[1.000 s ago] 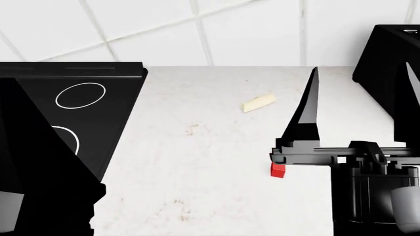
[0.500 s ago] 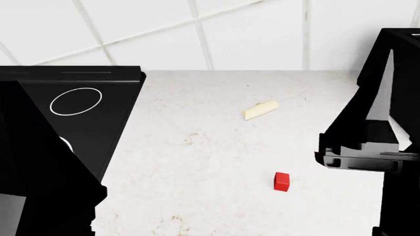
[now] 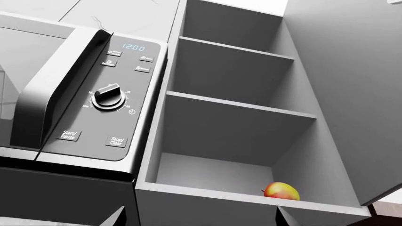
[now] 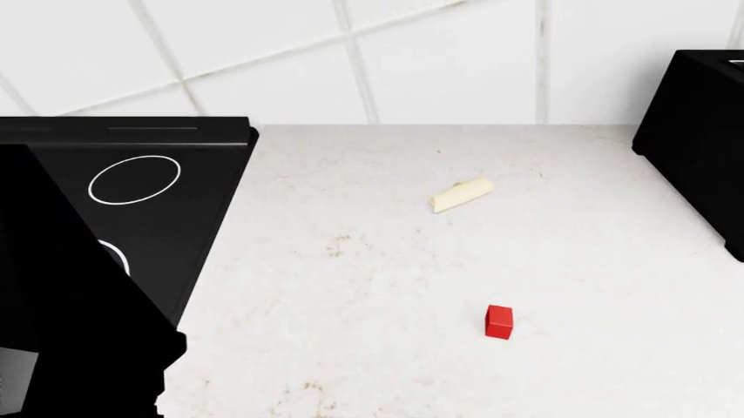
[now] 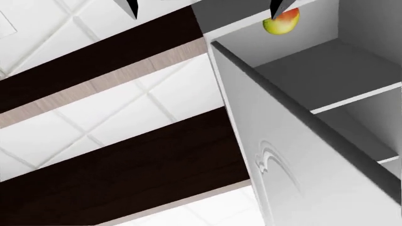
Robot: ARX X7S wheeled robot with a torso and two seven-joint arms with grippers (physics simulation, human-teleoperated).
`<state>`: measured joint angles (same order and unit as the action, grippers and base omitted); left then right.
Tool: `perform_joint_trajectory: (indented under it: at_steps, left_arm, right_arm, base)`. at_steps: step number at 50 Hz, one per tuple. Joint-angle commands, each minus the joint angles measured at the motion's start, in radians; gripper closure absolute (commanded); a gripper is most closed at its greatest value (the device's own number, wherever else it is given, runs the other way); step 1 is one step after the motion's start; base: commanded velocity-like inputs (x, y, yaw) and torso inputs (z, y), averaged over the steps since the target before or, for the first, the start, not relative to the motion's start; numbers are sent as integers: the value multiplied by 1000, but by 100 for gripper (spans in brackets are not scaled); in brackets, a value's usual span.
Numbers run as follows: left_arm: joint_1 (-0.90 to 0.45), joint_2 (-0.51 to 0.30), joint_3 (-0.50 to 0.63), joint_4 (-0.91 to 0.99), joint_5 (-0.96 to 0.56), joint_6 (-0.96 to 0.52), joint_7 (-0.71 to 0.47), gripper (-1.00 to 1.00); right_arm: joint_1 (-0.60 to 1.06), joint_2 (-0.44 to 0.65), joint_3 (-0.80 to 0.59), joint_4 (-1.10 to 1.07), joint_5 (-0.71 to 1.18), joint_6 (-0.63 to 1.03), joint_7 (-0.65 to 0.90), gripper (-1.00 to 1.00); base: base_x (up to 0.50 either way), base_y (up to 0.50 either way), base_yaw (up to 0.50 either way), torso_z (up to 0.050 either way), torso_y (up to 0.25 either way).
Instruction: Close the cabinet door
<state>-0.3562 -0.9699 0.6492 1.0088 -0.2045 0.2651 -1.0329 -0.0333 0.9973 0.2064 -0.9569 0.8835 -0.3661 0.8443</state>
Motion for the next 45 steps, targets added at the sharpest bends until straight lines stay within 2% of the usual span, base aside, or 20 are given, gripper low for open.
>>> perform_joint_trajectory:
  at_steps: [1,11,15,20,33,41,45]
  left_arm:
    - [-4,2,6,-8,-3,3,4,-100]
    - [-6,1,8,-15,-6,10,5,-100]
    - [-6,2,10,-18,-6,11,6,-100]
    - [-6,3,12,-19,-7,11,8,-100]
    - [-5,-2,11,-17,-6,17,6,-100]
    - [-6,0,18,-16,-3,15,11,-100]
    - [-5,2,21,-17,-1,15,13,-100]
  right_arm:
    - [85,169,52,51,246,-75,39,-100]
    - [211,261,31,104,360,-77,40,-100]
    - [314,319,-14,123,417,-76,54,-100]
    - [517,378,-132,156,484,-52,62,-100]
    - [1013,288,-365,254,567,201,37,-100]
    - [1221,209,-456,369,567,350,-7,-100]
    - [1267,175,-490,421,547,393,-25,-100]
  base:
    - [0,0,0,0,0]
    - [0,0,0,0,0]
    - [0,0,0,0,0]
    - [0,0,0,0,0]
    - [0,0,0,0,0]
    - [0,0,0,0,0]
    - [0,0,0,0,0]
